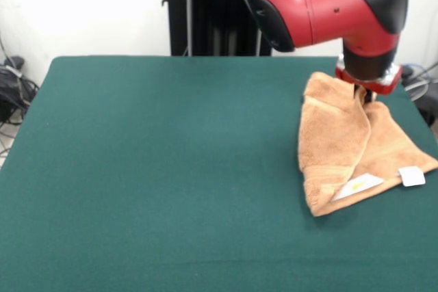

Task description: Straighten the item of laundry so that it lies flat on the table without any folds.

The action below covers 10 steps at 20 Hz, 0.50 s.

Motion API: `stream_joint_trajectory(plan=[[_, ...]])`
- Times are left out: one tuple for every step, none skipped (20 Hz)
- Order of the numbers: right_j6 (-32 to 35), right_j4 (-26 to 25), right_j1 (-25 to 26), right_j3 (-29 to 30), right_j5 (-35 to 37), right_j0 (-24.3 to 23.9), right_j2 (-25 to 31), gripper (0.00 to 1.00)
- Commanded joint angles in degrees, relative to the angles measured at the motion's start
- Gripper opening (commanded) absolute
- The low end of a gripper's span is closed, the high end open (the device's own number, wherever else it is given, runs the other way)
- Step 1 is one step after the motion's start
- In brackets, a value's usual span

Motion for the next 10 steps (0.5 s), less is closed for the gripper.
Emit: stream_joint_trajectory(plan=[[5.20, 2.65, 0.36, -2.66, -6.42, -3.17, -0.25, 0.00], [4.88, 2.93, 0.80, -2.52, -6.72, -3.80, 0.38, 0.00], [4.48, 2.64, 1.00, -2.90, -6.73, -3.81, 0.31, 0.00], [4.28, 2.64, 1.19, -3.10, -6.52, -3.96, 0.29, 0.00], [4.11, 2.56, 1.08, -3.41, -5.93, -3.84, 0.14, 0.00], [3.92, 2.37, 1.05, -3.87, -5.20, -3.74, -0.18, 0.00], [3.83, 2.17, 0.83, -3.90, -4.72, -3.53, -0.30, 0.00], [3.32, 1.82, 0.91, -4.33, -4.04, -3.56, -0.44, 0.00], [3.09, 1.60, 0.93, -4.55, -3.65, -3.52, -0.53, 0.00], [2.85, 1.38, 0.95, -4.76, -3.27, -3.48, -0.62, 0.00]])
